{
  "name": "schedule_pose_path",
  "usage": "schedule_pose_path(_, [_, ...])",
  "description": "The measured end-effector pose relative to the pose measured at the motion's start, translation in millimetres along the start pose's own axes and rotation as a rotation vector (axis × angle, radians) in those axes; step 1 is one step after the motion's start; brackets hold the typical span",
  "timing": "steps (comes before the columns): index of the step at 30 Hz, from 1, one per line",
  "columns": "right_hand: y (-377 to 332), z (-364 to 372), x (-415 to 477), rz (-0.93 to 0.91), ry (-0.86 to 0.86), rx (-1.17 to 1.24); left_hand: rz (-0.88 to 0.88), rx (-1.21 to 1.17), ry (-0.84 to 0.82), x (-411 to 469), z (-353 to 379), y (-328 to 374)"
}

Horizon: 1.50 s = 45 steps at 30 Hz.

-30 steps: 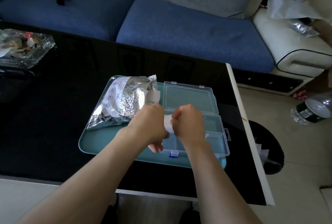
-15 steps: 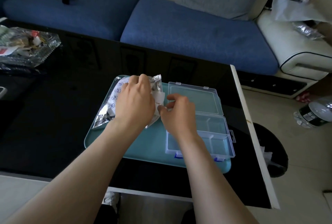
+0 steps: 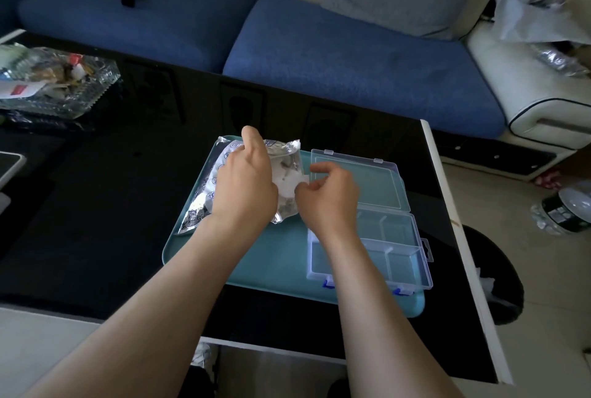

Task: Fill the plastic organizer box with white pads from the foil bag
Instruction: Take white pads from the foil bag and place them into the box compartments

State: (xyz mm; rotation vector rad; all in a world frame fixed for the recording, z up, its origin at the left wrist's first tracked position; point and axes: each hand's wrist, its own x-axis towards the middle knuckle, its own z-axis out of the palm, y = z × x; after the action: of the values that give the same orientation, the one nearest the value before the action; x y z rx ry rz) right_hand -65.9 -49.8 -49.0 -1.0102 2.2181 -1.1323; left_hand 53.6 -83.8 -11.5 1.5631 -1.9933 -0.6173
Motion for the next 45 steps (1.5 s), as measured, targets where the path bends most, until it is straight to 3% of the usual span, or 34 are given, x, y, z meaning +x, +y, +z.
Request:
schedule_pose_path(7, [5.5, 14.0, 4.3, -0.107, 0.037, -0.17, -0.022, -0.01, -0.003, 1.9, -2.3, 0.5])
schedule_pose_path(16, [0.7, -1.8, 8.7, -0.117, 0.184, 0.004, -0.057, -0.041, 0.003, 8.0, -2.0, -0.5])
schedule_pose_path(24, [0.4, 5.2, 7.1, 0.055, -0.267, 0.018, -0.126, -0.095, -0.043, 10.1, -3.1, -0.3])
schedule_pose_path(28, [-3.4, 16.8, 5.3, 0.048, -0.262, 0.012, -0.149, -0.205, -0.064, 13.0, -2.6, -7.4])
schedule_pose_path(36, [4.0, 22.0, 7.1, 0.16, -0.238, 0.321, -0.257, -0.398, -0.073, 19.0, -5.2, -13.5])
schedule_pose_path(39, [3.2, 20.2, 8.6, 0.182, -0.248, 0.292, -0.307, -0.439, -0.109, 19.1, -8.0, -9.1])
schedule_pose_path(45, [0.0, 27.2, 9.6, 0.057, -0.176, 0.188, -0.228, -0.351, -0.13, 15.2, -8.7, -13.1])
